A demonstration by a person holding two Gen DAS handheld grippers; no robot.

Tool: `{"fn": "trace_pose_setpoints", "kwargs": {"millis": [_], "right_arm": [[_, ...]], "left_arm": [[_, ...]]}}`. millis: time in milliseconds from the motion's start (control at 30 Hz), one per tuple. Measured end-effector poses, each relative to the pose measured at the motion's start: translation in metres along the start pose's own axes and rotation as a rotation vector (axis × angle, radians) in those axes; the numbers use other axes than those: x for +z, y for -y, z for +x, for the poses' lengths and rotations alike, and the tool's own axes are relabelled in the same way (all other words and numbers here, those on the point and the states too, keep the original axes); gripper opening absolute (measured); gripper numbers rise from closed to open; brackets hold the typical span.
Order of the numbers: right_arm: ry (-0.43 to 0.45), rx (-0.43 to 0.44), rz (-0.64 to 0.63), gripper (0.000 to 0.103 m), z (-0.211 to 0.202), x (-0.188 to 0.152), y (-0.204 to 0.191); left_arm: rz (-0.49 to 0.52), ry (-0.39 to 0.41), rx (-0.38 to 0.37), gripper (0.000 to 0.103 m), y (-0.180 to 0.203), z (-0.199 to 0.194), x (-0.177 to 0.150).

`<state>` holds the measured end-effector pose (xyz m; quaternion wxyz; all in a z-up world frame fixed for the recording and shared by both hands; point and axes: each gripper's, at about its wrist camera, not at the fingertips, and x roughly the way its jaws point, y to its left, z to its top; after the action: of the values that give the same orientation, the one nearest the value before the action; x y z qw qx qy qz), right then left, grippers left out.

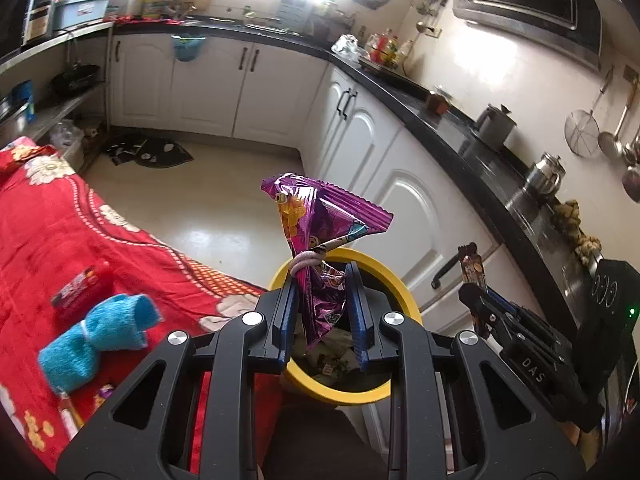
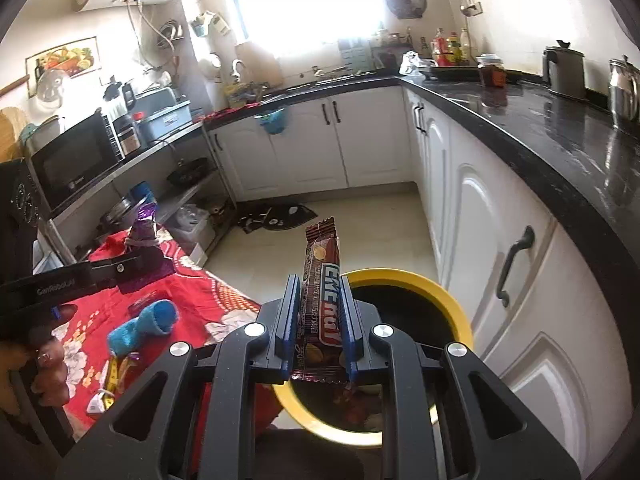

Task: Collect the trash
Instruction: 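Carry the purple wrapper and Energy bar over the yellow bin with both tools, then open both tools to drop the purple wrapper and Energy bar into the bin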

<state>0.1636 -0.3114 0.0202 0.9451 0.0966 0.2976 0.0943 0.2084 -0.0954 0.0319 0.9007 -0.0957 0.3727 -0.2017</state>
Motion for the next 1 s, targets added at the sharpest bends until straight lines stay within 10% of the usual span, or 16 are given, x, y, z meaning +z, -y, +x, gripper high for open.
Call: {"fn": "trace_pose_setpoints", "kwargs": {"millis": [1000], "right_arm": [[-0.144, -0.097, 0.065, 0.019, 0.059, -0.036, 0.047]], "left_arm": [[0.063, -0.201, -0.070, 0.017, 0.027, 0.093, -0.024]]}}
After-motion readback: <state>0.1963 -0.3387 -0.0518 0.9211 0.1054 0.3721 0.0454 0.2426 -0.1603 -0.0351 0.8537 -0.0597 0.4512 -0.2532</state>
